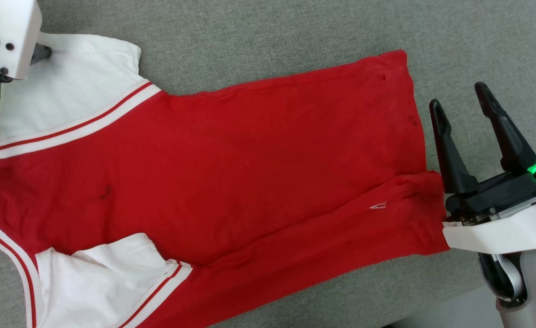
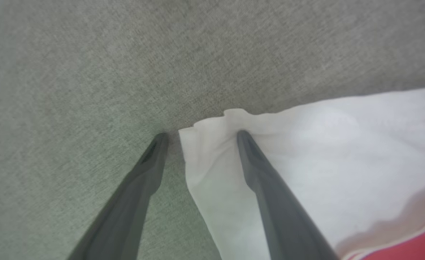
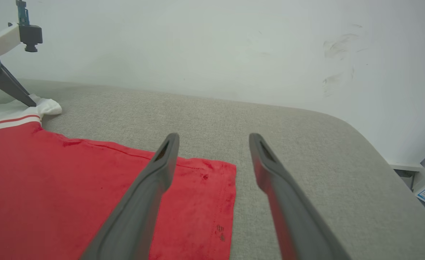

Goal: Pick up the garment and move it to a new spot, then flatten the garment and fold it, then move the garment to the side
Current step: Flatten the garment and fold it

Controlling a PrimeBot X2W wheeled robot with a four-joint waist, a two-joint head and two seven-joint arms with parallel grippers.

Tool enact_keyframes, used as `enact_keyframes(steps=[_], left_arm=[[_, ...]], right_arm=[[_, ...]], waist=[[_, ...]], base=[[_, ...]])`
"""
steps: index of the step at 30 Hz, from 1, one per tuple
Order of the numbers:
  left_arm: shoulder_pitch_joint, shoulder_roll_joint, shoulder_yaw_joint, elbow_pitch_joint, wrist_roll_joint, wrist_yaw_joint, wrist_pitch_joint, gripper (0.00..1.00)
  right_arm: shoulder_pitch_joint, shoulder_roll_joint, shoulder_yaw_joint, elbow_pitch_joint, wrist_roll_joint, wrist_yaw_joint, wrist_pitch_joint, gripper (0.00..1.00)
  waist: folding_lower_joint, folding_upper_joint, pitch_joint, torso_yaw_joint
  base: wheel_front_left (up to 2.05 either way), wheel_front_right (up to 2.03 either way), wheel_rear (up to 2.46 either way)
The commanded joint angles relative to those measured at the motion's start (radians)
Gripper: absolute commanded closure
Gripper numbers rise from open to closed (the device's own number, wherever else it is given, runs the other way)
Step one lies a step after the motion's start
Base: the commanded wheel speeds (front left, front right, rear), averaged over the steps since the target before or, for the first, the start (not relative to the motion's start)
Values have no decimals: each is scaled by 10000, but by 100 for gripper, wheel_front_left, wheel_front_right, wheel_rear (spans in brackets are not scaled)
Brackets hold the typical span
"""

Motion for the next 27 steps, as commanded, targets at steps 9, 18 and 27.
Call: enact_keyframes(steps=[9,18,27], left_arm=[[544,-75,23,-42,-204,-165,-607,100],[843,-216,-51,-834,-257,-668,-1343,100],[976,-534,-338,-2106,-94,-897,-1880,100]], right_arm=[[-914,-778,-401,12,-54,-8,272,0],[-2443,-2686,-106,-150,591,-8,2880,0],[-4428,-5506,2310,711,3084,-9,8606,0]], waist=[[0,0,-646,383],[0,0,-1473,1090],[0,0,-1534,1968]], base=[[0,0,0],[0,0,0],[0,0,0]])
